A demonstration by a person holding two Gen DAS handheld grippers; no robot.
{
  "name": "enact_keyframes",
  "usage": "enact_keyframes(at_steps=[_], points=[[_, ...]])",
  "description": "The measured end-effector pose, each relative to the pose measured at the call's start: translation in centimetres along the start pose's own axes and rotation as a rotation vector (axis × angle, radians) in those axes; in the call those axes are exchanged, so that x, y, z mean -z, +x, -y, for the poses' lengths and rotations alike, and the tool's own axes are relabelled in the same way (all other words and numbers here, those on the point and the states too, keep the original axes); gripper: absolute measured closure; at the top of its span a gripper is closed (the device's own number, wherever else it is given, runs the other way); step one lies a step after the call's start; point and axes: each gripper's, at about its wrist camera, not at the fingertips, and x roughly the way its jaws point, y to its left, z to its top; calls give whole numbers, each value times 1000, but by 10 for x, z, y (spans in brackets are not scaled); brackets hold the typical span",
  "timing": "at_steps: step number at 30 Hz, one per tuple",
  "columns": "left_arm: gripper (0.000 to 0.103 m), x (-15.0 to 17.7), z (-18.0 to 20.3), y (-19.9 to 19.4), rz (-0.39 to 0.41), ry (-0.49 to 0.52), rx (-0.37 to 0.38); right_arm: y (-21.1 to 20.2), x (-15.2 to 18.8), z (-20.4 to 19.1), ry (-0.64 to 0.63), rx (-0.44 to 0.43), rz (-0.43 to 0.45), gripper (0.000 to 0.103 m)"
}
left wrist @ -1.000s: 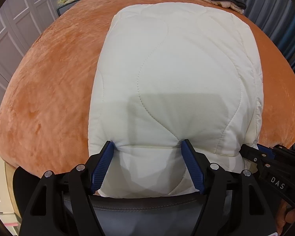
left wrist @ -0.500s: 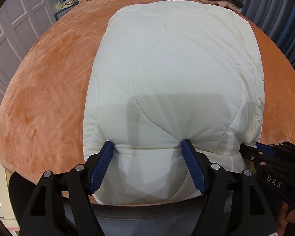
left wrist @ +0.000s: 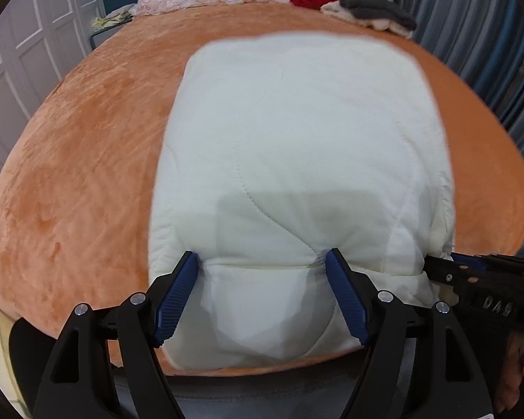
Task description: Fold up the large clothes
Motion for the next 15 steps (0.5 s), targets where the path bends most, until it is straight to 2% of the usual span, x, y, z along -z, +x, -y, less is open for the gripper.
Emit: enact_keyframes(at_steps=[1, 4, 5, 7, 8, 12, 15], points=[[31, -3, -6, -8, 1, -14, 13, -16, 0, 1, 24, -11, 28, 60], [31, -20, -28, -38, 59, -81, 49, -62, -13, -4, 32, -49, 146, 49], [31, -32, -37, -48, 92, -106, 56, -73, -20, -6, 26, -54, 179, 47], [31, -54, -46, -56, 124, -138, 62, -94, -47, -14, 22, -83, 257, 35], [31, -72, -53, -57, 140, -161, 73, -97, -55, -15, 26, -98, 274, 34], [31, -122, -64, -44, 159, -239, 95, -75, -109, -16, 132, -140, 307, 33], [31, -149, -65, -21, 136, -276, 107, -40, -135, -5, 225, -132, 255, 33]])
